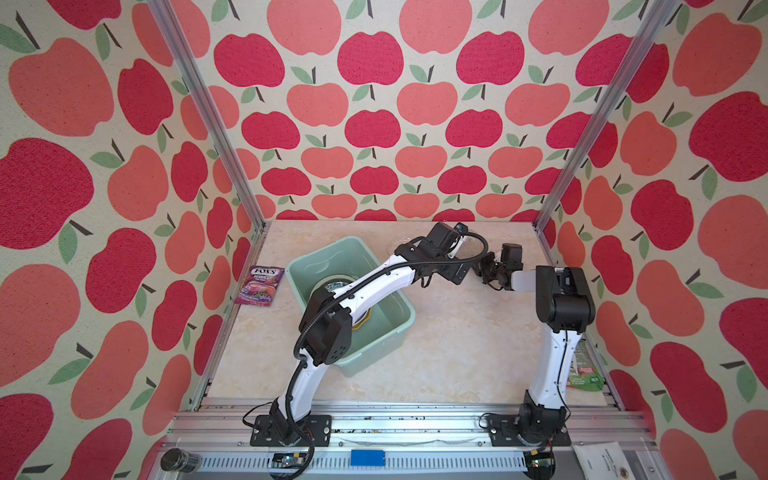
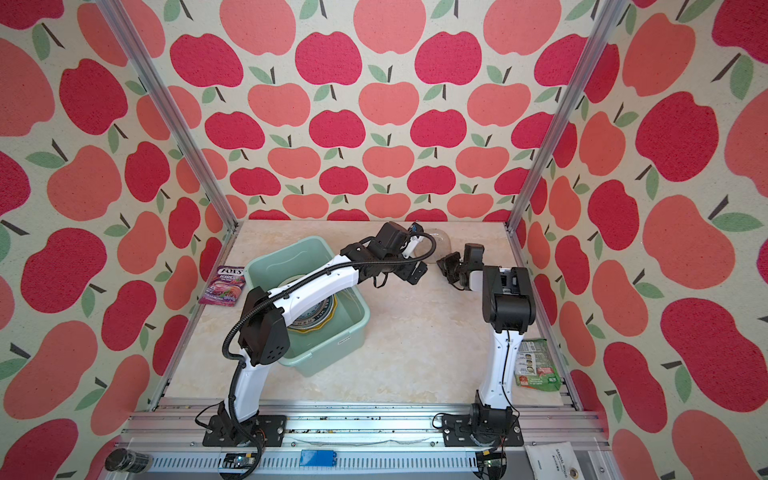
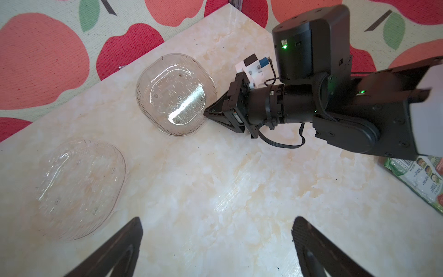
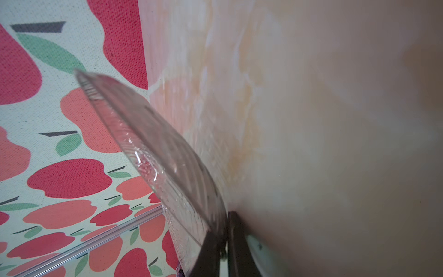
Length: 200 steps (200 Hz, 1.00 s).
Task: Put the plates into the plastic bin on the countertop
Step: 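Grasp the clear glass plate's rim with the right gripper and lift it, then carry the clear glass plate over the bin with the right gripper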
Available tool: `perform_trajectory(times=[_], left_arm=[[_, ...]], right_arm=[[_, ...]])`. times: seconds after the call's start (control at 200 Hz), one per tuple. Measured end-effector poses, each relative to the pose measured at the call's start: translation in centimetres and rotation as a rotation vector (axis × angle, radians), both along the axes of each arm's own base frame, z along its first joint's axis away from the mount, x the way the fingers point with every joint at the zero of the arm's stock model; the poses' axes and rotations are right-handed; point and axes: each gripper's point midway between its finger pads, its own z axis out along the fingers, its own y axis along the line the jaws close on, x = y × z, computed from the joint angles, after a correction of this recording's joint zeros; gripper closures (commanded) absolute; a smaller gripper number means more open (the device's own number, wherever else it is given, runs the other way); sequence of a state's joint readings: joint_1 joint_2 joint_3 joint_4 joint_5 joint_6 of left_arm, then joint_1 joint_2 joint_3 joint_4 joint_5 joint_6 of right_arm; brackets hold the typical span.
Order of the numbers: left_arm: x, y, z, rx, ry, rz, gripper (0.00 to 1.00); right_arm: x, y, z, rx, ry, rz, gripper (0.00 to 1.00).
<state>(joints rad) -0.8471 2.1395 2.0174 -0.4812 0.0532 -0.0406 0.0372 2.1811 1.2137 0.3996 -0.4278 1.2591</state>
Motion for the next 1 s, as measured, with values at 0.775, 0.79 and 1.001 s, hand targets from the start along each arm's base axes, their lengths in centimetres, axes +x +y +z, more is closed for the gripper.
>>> perform_trajectory(times=[0.775, 0.79, 1.001], left_arm=[[-7.0, 7.4, 13.2, -0.189, 0.001, 0.084, 0.01], [-7.3, 7.8, 13.5, -0.195, 0.002, 0.087, 0.01], [-13.9, 14.0, 17.1, -0.303, 0.049, 0.136, 0.01]], right_arm=[[-9.1, 0.7, 14.8, -0.16, -0.185, 0.138, 1.0], [-9.4, 0.9, 15.3, -0.163, -0.192, 0.144, 1.0], [-14.5, 3.9, 21.1, -0.187, -0.258, 0.229, 1.0]])
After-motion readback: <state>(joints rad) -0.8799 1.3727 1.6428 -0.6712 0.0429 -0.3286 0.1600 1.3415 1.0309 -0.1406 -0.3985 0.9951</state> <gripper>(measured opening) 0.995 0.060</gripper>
